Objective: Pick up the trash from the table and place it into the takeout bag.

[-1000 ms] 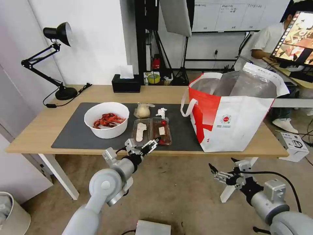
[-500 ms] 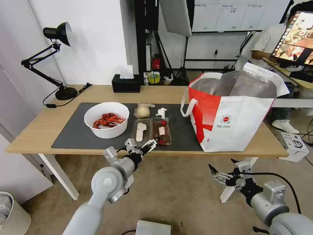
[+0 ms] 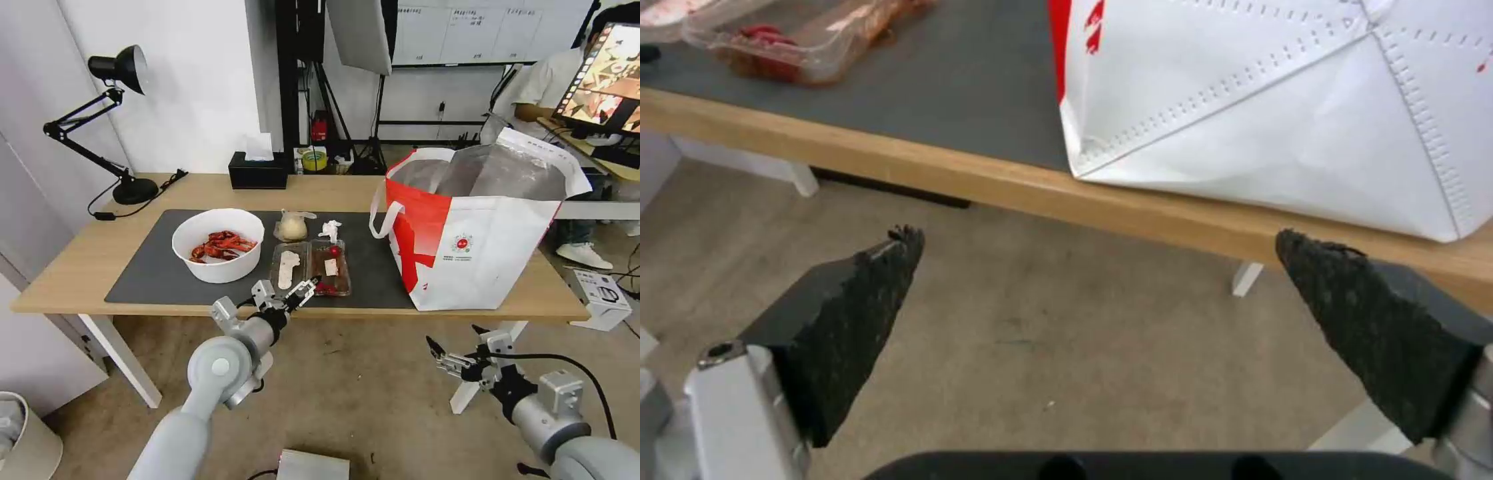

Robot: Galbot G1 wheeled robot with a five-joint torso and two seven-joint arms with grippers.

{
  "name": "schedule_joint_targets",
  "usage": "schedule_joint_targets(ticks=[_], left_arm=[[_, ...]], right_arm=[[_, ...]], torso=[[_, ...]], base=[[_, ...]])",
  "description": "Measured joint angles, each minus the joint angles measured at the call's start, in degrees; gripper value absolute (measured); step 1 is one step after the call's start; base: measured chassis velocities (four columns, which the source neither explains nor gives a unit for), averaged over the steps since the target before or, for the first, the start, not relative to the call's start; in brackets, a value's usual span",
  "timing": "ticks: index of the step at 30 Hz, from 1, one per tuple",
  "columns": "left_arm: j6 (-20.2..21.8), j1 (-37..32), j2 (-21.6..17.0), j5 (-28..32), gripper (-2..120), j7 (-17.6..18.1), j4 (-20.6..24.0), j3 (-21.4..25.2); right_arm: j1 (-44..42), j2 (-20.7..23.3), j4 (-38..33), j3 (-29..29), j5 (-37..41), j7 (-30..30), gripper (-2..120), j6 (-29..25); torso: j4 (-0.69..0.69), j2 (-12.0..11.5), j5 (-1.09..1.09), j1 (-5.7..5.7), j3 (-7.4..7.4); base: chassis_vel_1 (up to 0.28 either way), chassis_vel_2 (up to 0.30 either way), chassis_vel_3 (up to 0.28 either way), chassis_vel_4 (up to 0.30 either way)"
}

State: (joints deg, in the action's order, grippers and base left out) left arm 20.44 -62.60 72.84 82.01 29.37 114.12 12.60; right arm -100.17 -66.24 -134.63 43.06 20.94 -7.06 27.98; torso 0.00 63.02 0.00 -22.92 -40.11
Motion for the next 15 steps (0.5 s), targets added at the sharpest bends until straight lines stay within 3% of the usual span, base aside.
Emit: schedule_joint_targets(ticks=[9, 11, 15], left_arm=[[-2.01, -0.21, -0.27, 0.55, 100, -1.38, 1.17, 0.68], [-2.28, -0.87, -0.70, -0.31, 100, -4.11, 2.40, 1.05], [-2.29, -0.94, -1.35, -2.05, 100, -6.08, 3.54, 0.72]], right_arm=[[0.12, 0.18, 0.03, -0.22, -0.03, -0.02, 100, -0.01], [0.18, 0.16, 0.06, -0.60, -0.07, -0.02, 100, -0.01], [0.26, 0.20, 0.05, -0.74, -0.08, -0.02, 100, -0.01]], torso=[[0.00, 0.00, 0.00, 0.00, 0.00], [0.00, 0.00, 0.00, 0.00, 0.00], [0.00, 0.00, 0.00, 0.00, 0.00]], base=[[0.000, 0.000, 0.000, 0.000], [0.000, 0.000, 0.000, 0.000], [0.000, 0.000, 0.000, 0.000]])
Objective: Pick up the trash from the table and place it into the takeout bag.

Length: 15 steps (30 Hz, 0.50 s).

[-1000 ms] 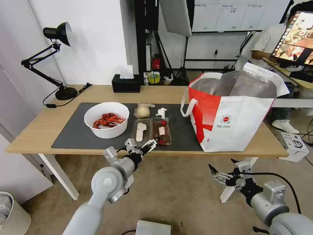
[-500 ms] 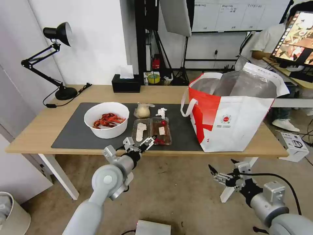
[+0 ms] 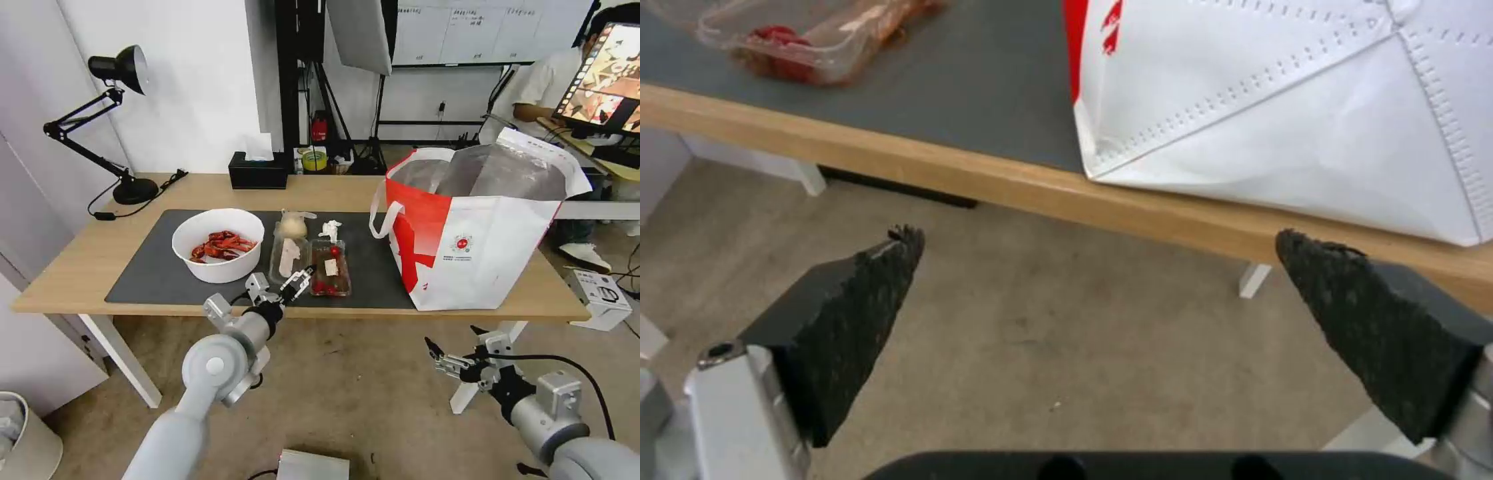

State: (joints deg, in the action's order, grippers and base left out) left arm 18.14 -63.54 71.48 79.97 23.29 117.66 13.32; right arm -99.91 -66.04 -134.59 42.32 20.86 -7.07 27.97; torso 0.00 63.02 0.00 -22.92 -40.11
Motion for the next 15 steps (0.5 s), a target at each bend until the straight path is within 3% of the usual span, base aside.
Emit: schedule_joint_targets(ticks=[15], left_arm=[[-0.39, 1.09, 0.09, -1.29, 100, -1.18, 0.83, -1.06]], right_arm=[[-0.82, 0.43, -0.70, 1.24, 0.13, -0.04, 100, 0.02]], torso=[[0.00, 0.00, 0.00, 0.00, 0.00]], base=[[0.000, 0.000, 0.000, 0.000]])
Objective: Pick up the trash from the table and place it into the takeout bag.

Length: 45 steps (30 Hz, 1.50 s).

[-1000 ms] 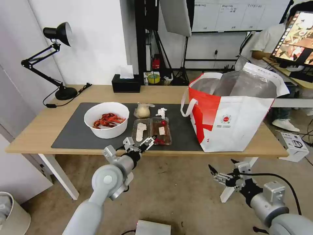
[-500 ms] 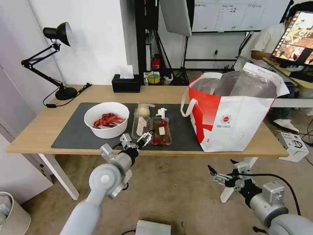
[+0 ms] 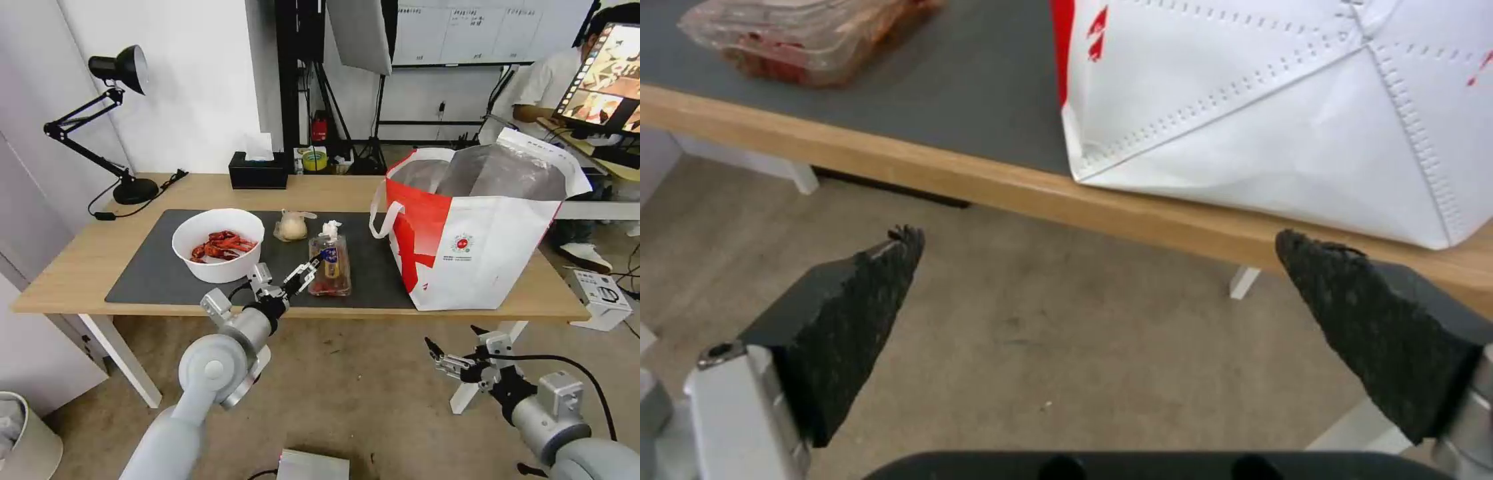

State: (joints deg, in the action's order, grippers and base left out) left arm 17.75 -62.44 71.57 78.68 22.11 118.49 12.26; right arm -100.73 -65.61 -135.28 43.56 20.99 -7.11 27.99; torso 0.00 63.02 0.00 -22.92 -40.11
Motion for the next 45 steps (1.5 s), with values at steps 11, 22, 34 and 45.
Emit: schedule_joint_targets(ticks=[11, 22, 34, 45], left_arm=[[-0.23, 4.40, -2.93, -9.29, 100, -2.90, -2.90, -4.28], [-4.45, 14.30, -9.07, -29.08, 64, -10.48, -10.27, -15.09], [-5.93, 18.67, -11.70, -37.16, 23, -16.10, -14.71, -18.70], [-4.54, 18.72, -12.82, -41.36, 0, -18.25, -15.91, -20.46]], right_arm=[[-0.40, -0.31, -0.48, 0.34, 0.04, -0.03, 100, 0.00], [-0.83, -0.45, -0.87, 1.08, 0.12, -0.09, 100, -0.06], [-0.21, -0.22, -0.28, 0.74, 0.16, -0.10, 100, -0.09], [0.22, 0.01, 0.07, 0.40, 0.28, -0.10, 100, -0.13]], torso=[[0.00, 0.00, 0.00, 0.00, 0.00], [0.00, 0.00, 0.00, 0.00, 0.00], [0.00, 0.00, 0.00, 0.00, 0.00], [0.00, 0.00, 0.00, 0.00, 0.00]], base=[[0.000, 0.000, 0.000, 0.000], [0.000, 0.000, 0.000, 0.000], [0.000, 0.000, 0.000, 0.000], [0.000, 0.000, 0.000, 0.000]])
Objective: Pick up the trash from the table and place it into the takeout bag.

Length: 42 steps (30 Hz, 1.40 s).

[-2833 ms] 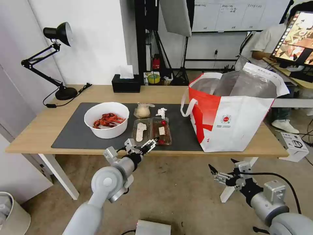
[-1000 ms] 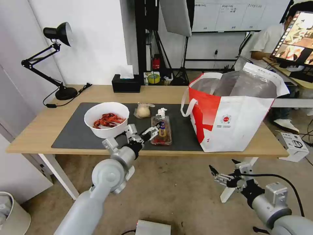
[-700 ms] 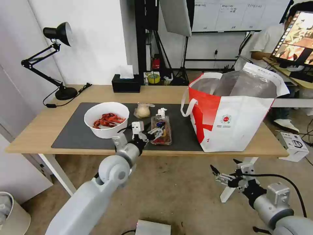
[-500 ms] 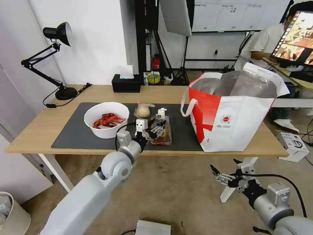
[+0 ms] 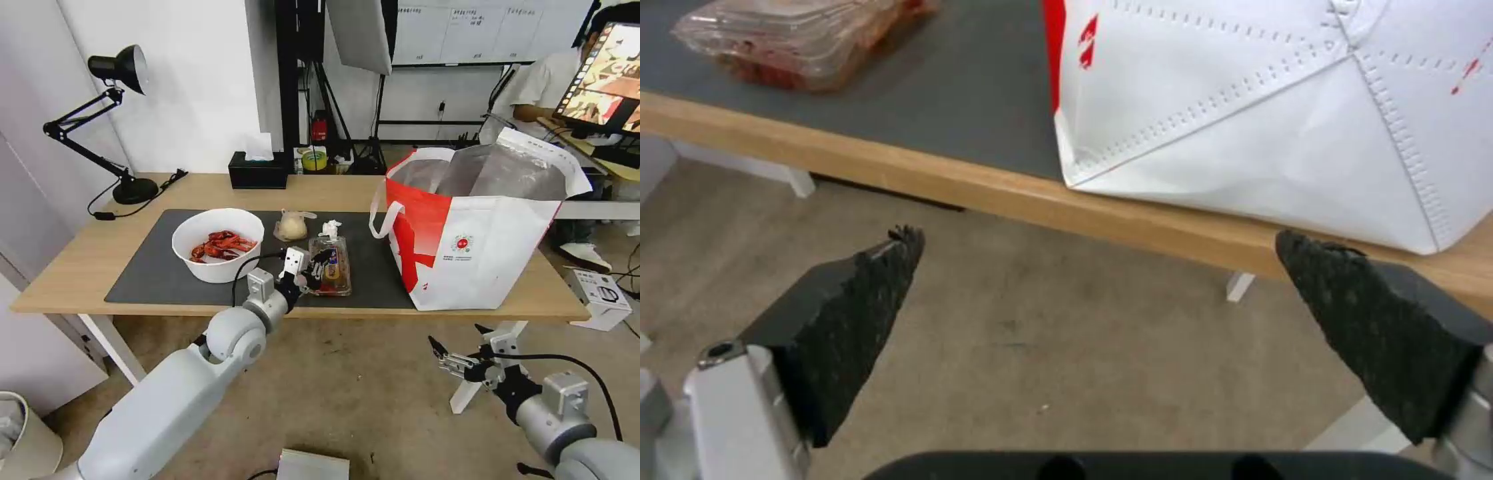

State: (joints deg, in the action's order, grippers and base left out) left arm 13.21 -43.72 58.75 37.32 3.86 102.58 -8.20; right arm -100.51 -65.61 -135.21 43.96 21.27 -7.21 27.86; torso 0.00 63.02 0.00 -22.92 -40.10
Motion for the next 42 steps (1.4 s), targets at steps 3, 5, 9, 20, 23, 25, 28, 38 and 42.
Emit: schedule_joint_targets(ticks=[3, 5, 9, 20, 23, 25, 28, 38, 42], left_arm=[[1.00, 0.03, -0.51, -1.46, 0, -0.34, -0.34, -0.27], [1.25, 0.04, -0.79, -1.79, 0, -0.55, -0.35, -0.33], [1.57, 0.04, -1.67, -2.40, 0, -1.06, -0.49, -0.63], [1.58, -0.24, -2.70, -2.51, 0, -1.47, -0.68, -0.82], [1.58, -0.37, -2.84, -2.52, 0, -1.72, -0.68, -1.18], [1.58, -0.39, -2.84, -2.52, 0, -1.73, -0.68, -1.22], [1.58, -0.43, -2.88, -2.52, 0, -1.75, -0.68, -1.28], [1.53, -1.03, -3.07, -2.41, 0, -1.73, -0.66, -1.27], [1.52, -1.04, -3.11, -2.27, 0, -1.69, -0.51, -1.31]], right_arm=[[0.17, 0.31, -0.05, 0.02, 3.64, 0.34, 100, -0.03], [0.27, 0.49, -0.09, 0.04, 4.97, 0.46, 100, -0.03], [1.07, 1.34, -0.25, -0.04, 11.79, 1.24, 100, 0.09], [6.80, 4.24, 0.97, -1.01, 35.04, 3.95, 100, 0.23], [10.43, 6.29, 2.22, -2.78, 42.77, 4.74, 100, 0.19], [10.81, 6.51, 2.38, -3.08, 43.64, 4.88, 100, 0.18], [12.00, 7.30, 3.04, -4.07, 46.64, 5.10, 100, -0.12], [21.57, 10.53, 7.86, -8.68, 58.03, 7.73, 100, -0.96], [24.61, 11.26, 9.59, -10.68, 59.28, 9.14, 100, -0.97]], torso=[[0.00, 0.00, 0.00, 0.00, 0.00], [0.00, 0.00, 0.00, 0.00, 0.00], [0.00, 0.00, 0.00, 0.00, 0.00], [0.00, 0.00, 0.00, 0.00, 0.00], [0.00, 0.00, 0.00, 0.00, 0.00], [0.00, 0.00, 0.00, 0.00, 0.00], [0.00, 0.00, 0.00, 0.00, 0.00], [0.00, 0.00, 0.00, 0.00, 0.00], [0.00, 0.00, -0.01, 0.00, 0.00]], base=[[0.000, 0.000, 0.000, 0.000], [0.000, 0.000, 0.000, 0.000], [0.000, 0.000, 0.000, 0.000], [0.000, 0.000, 0.000, 0.000], [0.000, 0.000, 0.000, 0.000], [0.000, 0.000, 0.000, 0.000], [0.000, 0.000, 0.000, 0.000], [0.000, 0.000, 0.000, 0.000], [0.000, 0.000, 0.000, 0.000]])
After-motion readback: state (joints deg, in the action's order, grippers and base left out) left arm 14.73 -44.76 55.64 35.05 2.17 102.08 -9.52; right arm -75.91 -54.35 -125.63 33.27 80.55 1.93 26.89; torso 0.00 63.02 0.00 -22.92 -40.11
